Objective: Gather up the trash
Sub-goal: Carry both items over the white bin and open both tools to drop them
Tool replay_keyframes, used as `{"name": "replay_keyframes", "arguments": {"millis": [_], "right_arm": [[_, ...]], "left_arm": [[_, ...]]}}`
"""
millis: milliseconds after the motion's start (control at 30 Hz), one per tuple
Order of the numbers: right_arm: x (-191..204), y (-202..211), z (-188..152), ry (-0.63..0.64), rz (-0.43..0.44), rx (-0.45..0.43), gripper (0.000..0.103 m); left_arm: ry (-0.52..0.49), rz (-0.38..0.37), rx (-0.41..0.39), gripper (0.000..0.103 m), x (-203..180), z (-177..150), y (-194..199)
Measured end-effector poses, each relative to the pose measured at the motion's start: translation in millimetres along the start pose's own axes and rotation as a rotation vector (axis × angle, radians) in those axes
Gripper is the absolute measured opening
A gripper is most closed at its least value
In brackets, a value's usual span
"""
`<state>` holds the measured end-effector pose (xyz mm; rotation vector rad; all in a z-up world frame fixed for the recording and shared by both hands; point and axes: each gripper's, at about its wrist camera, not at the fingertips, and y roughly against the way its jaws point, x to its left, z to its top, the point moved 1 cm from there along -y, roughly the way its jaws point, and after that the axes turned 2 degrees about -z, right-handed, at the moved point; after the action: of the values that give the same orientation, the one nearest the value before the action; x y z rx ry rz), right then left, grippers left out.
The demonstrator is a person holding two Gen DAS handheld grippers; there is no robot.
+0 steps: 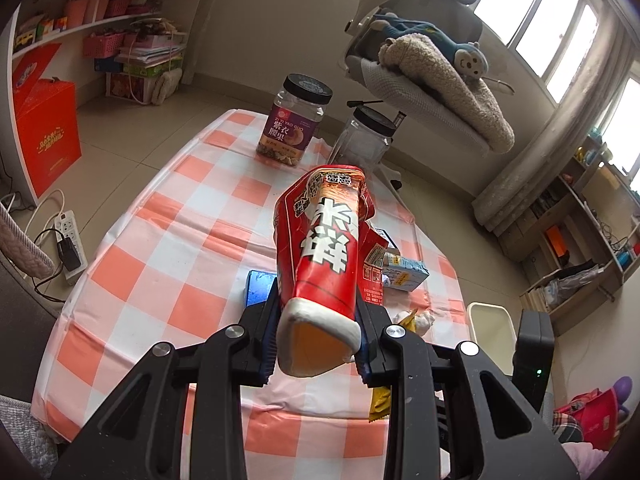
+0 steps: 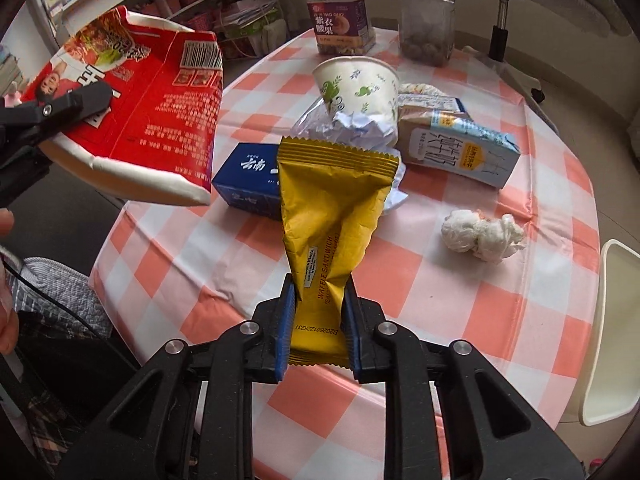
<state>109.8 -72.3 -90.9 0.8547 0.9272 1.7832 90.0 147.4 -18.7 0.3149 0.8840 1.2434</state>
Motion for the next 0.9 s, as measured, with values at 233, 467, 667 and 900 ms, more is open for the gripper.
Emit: {"name": "replay_keyframes", "arguments": {"millis": [233, 467, 667, 900], "right_arm": [[-20.7, 15.1, 12.6, -0.071, -0.058, -0.089, 0.021], [-66.6, 42.7, 15.4, -0.145, -0.159, -0.173, 0.022], [-112.1, 63.0, 7.3, -0.230, -0.274, -0.215, 0.022], [-169.5, 85.3, -6.8, -0.370, -0.422, -0.231, 0.023]], "left_arm": [[-0.026, -0.036, -0.002, 0.030, -24.6, 2.9, -13.4], [-0.060, -0.079, 0.012, 0.031, -52.8, 1.4, -29.1], [-0.078, -0.108, 0.026, 0.031, -72.7, -1.4, -42.0], [-0.095, -0.138, 0.042, 0.031, -95.9, -6.5, -60.1]]}}
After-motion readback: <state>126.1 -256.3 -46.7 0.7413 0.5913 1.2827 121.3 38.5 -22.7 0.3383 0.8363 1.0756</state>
